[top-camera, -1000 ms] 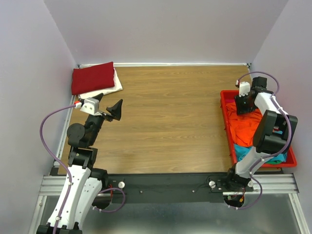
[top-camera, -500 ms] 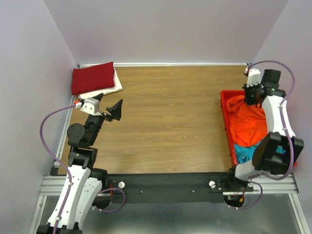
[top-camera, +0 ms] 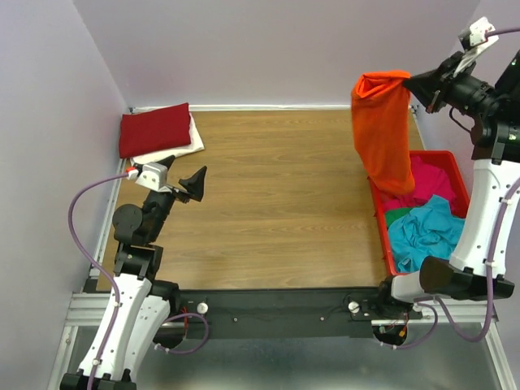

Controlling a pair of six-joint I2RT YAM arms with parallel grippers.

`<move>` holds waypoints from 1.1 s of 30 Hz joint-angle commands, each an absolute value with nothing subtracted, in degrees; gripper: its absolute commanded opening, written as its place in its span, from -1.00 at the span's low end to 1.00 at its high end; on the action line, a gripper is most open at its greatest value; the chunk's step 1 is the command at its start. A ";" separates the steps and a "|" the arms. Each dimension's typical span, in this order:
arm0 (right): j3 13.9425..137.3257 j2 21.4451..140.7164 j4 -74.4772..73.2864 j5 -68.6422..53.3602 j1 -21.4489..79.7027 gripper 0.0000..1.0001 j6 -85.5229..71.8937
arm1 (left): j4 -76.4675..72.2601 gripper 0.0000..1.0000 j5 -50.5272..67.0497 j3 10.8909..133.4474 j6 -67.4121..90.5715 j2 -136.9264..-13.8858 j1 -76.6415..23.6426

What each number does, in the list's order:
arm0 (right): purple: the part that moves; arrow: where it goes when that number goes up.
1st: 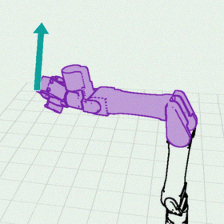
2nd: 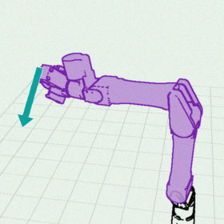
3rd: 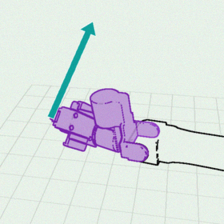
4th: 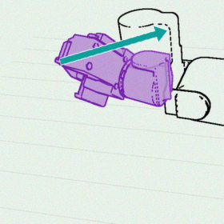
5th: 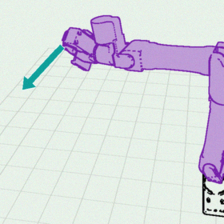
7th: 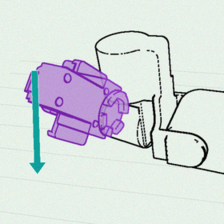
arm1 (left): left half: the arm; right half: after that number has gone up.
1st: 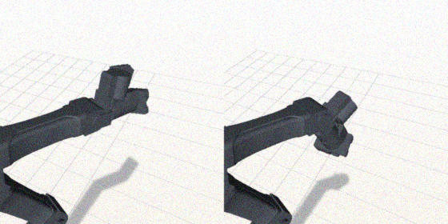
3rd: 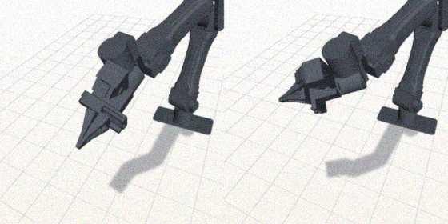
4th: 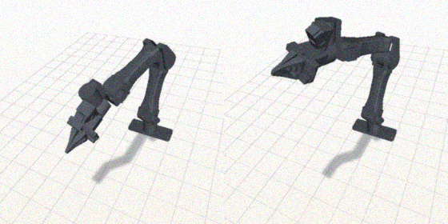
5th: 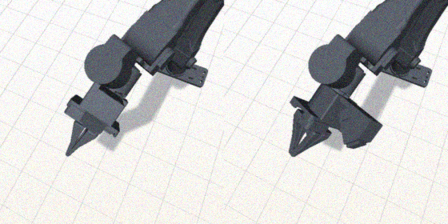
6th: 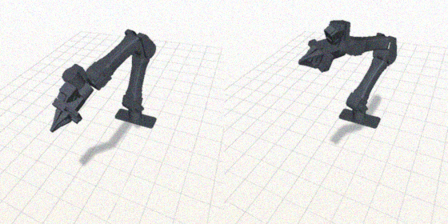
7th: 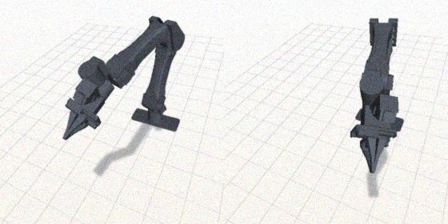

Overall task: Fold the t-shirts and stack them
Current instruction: Grab the tshirt from the pile, then move the tshirt to the center of the board

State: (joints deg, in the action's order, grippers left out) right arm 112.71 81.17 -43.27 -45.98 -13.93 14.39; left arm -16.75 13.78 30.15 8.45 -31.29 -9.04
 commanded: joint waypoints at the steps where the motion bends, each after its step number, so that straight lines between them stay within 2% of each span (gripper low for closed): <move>1: 117.77 83.32 -33.70 -65.72 -13.54 -0.99 0.37 | -18.46 0.94 15.55 30.94 8.17 -31.73 -9.32; 4: 118.57 84.81 -26.84 -72.94 -11.44 -0.99 -8.86 | -18.89 0.94 16.08 30.85 7.74 -32.34 -9.32; 13: 119.54 88.24 -22.41 -71.72 3.33 -0.99 -11.69 | -20.21 0.94 19.42 30.32 6.59 -32.52 -9.40; 17: 111.20 89.21 -22.68 -67.25 11.14 -0.99 -7.41 | -20.83 0.94 21.00 30.06 6.15 -32.17 -9.40; 20: 101.47 88.51 -22.68 -61.64 12.92 -0.94 -2.13 | -21.27 0.94 22.15 29.88 5.89 -31.64 -9.32; 23: 91.19 87.54 -23.90 -52.70 12.92 -0.73 5.41 | -21.71 0.94 23.55 29.62 6.06 -31.73 -9.40; 25: 86.24 86.23 -24.34 -41.56 13.01 -0.13 8.69 | -21.80 0.94 25.21 29.62 6.41 -32.34 -9.40; 26: 81.70 86.13 -24.35 -37.57 12.92 0.46 10.18 | -21.88 0.93 25.83 29.79 6.68 -33.30 -9.49; 28: 77.54 85.61 -24.43 -31.84 12.57 0.61 12.21 | -21.89 0.92 27.41 30.06 7.47 -34.62 -9.67; 33: 64.28 83.85 -24.61 -31.46 10.90 0.68 18.01 | -21.01 0.81 32.24 31.98 9.49 -41.73 -12.74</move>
